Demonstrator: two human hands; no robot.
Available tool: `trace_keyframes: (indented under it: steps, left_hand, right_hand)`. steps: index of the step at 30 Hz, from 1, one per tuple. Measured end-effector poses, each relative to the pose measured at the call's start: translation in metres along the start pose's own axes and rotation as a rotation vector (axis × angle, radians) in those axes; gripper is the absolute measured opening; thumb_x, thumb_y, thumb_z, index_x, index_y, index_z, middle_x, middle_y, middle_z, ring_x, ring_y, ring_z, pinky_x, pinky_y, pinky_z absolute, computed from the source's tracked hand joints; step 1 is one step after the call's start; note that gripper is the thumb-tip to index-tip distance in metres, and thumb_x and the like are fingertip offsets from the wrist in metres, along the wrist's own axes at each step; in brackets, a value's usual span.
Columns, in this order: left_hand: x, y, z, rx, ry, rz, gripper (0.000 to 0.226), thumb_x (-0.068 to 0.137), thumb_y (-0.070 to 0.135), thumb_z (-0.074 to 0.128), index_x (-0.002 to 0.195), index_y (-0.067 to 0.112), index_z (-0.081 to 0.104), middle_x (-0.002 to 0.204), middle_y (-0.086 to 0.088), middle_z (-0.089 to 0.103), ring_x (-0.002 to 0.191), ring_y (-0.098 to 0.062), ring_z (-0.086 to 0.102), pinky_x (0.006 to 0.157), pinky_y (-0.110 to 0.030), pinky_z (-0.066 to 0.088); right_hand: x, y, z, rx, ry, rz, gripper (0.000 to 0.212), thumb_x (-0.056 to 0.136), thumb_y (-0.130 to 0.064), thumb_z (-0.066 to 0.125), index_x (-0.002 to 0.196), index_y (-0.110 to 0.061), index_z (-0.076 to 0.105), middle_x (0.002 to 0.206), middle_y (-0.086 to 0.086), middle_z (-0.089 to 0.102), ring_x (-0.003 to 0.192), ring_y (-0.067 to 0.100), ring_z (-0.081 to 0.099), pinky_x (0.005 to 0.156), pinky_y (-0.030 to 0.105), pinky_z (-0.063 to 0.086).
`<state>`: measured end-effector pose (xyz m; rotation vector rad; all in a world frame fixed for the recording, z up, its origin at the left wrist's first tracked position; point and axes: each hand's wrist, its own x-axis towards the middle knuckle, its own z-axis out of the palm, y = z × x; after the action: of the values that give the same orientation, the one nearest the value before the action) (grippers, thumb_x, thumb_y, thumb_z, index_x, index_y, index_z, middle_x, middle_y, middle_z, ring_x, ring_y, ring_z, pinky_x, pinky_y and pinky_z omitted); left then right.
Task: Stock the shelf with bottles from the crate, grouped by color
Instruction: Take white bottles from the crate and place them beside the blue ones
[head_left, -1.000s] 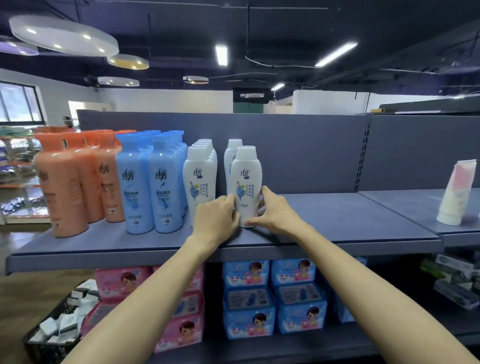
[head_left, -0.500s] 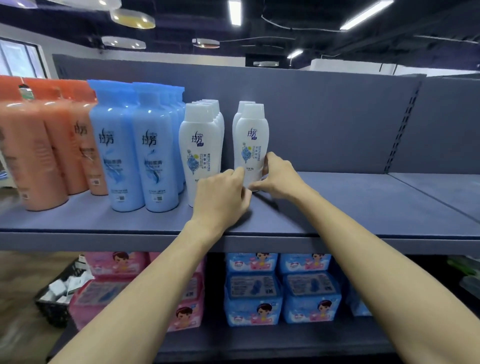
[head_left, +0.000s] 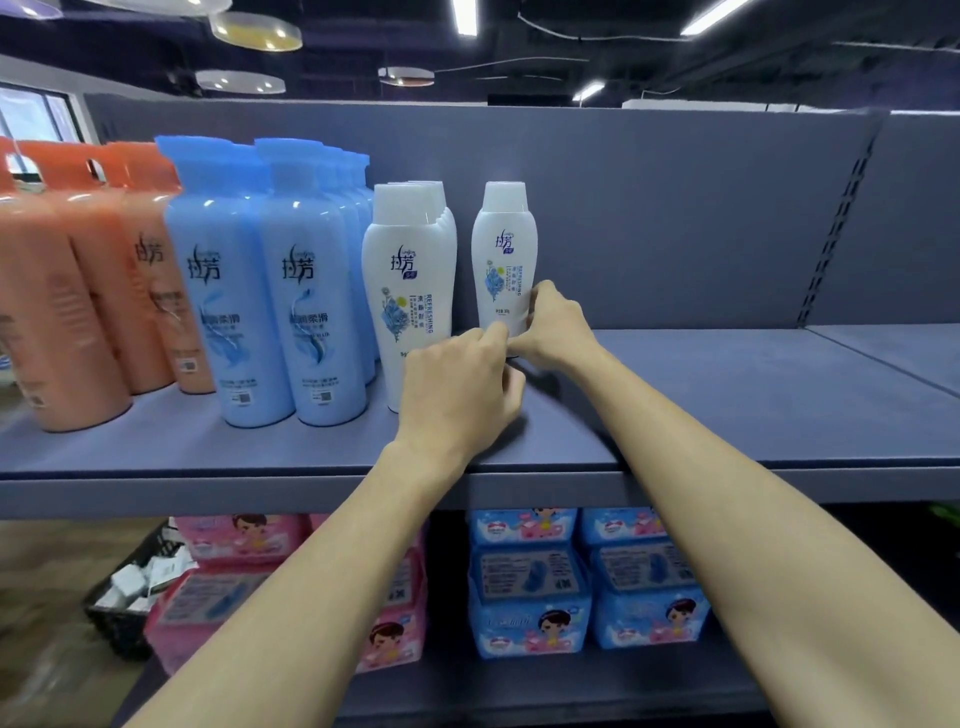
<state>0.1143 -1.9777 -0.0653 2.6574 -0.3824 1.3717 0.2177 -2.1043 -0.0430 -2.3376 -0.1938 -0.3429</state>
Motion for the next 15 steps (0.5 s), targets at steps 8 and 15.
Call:
trace_keyframes:
  steps: [8,15]
  left_hand:
    - [-0.001,0.000,0.001,-0.006,0.032,0.003,0.025,0.073,0.022,0.060,0.069,0.016,0.036,0.055,0.006,0.037,0.047,-0.025,0.034,0.047,-0.026,0.023]
    - [-0.001,-0.001,0.001,-0.001,0.028,0.002,0.023,0.074,0.024,0.060,0.070,0.017,0.038,0.055,0.005,0.044,0.048,-0.023,0.038,0.047,-0.026,0.024]
  right_hand:
    - [0.004,0.000,0.011,0.008,0.052,0.034,0.046,0.075,-0.019,0.071,0.111,-0.012,0.042,0.112,0.007,0.059,0.098,0.028,0.059,0.081,0.041,0.054]
    - [0.000,-0.009,0.013,0.037,0.060,0.045,0.051,0.072,-0.027,0.074,0.109,-0.010,0.042,0.111,0.007,0.056,0.099,0.030,0.056,0.081,0.040,0.050]
